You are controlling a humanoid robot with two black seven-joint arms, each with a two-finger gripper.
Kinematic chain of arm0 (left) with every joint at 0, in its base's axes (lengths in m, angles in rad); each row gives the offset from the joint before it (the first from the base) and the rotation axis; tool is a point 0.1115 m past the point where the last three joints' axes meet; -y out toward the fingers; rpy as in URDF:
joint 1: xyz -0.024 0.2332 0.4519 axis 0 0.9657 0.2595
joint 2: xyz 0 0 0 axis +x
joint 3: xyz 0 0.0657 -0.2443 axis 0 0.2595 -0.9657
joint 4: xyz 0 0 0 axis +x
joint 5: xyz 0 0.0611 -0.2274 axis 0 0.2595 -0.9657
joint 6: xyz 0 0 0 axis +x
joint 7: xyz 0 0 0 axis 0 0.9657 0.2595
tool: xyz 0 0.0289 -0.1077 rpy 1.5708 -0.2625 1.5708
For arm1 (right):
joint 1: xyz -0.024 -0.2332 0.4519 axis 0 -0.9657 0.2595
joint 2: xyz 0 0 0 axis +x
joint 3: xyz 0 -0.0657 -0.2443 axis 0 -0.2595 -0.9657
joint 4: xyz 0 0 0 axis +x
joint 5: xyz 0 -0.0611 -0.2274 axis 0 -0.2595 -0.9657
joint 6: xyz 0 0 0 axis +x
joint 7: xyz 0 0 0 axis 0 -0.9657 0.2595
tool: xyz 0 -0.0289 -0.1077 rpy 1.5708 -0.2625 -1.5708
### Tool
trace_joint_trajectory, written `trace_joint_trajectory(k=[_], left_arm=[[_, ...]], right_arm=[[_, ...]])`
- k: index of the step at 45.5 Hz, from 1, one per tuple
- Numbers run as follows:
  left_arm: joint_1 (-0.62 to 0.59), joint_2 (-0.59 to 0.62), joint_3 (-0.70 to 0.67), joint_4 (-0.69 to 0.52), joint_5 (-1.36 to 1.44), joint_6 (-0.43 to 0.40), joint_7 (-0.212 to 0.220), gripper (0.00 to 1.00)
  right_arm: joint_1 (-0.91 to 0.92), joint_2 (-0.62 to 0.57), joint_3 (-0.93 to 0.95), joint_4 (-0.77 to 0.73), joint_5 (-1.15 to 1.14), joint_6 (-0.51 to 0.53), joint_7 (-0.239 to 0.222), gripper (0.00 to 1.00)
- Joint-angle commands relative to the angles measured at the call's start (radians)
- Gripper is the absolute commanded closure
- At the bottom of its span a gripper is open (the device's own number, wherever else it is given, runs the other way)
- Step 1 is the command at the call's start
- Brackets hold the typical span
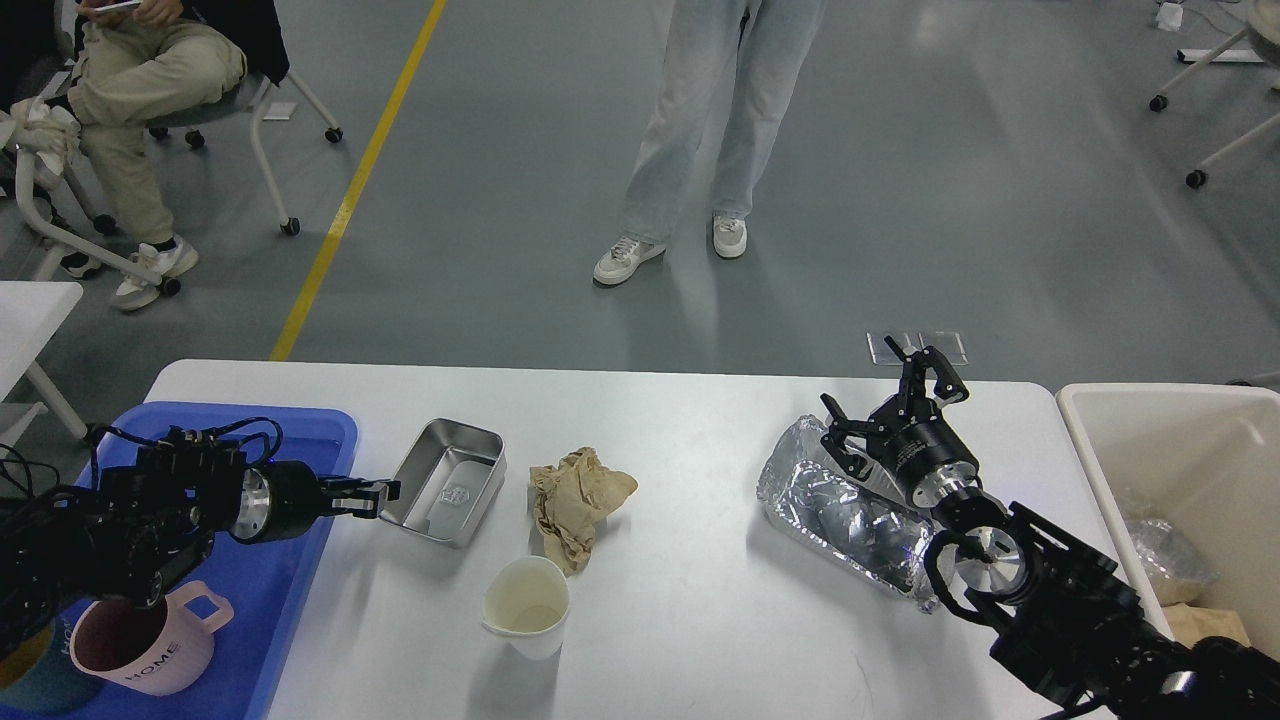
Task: Tidy desktop
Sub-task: 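Lift the steel tray and carry it over the blue tray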
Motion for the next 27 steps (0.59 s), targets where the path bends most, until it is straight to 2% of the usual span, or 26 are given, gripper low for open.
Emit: trace_joint_trajectory(k=[1,12,16,23,27], left_arm=[[0.0,0.002,0.0,0.004,0.001,-0.002,-0.014,1.0],[-0.003,-0.002,0.0,0.002,-0.005,-0.005,-0.034,1.0],[-0.016,0.004,0.001,-0.01,0.0,-0.012,-0.06,1.0],[-0.076,0.053,0.003,-0.08,0.007,-0.066,-0.131,1.0],[-0.111,0.113,0.001,-0.142,0.007,-0.089,-0.134,1.0]], right_arm=[[0.0,0.0,0.0,0.0,0.0,0.0,0.0,0.0],[-0.001,0.0,0.0,-0.002,0.0,0.0,0.0,0.0],[-0.001,0.0,0.0,-0.002,0.0,0.0,0.0,0.0],[0.0,0.001,0.0,-0.002,0.0,0.0,0.0,0.0],[0.0,0.001,0.0,-0.001,0.0,0.0,0.0,0.0]])
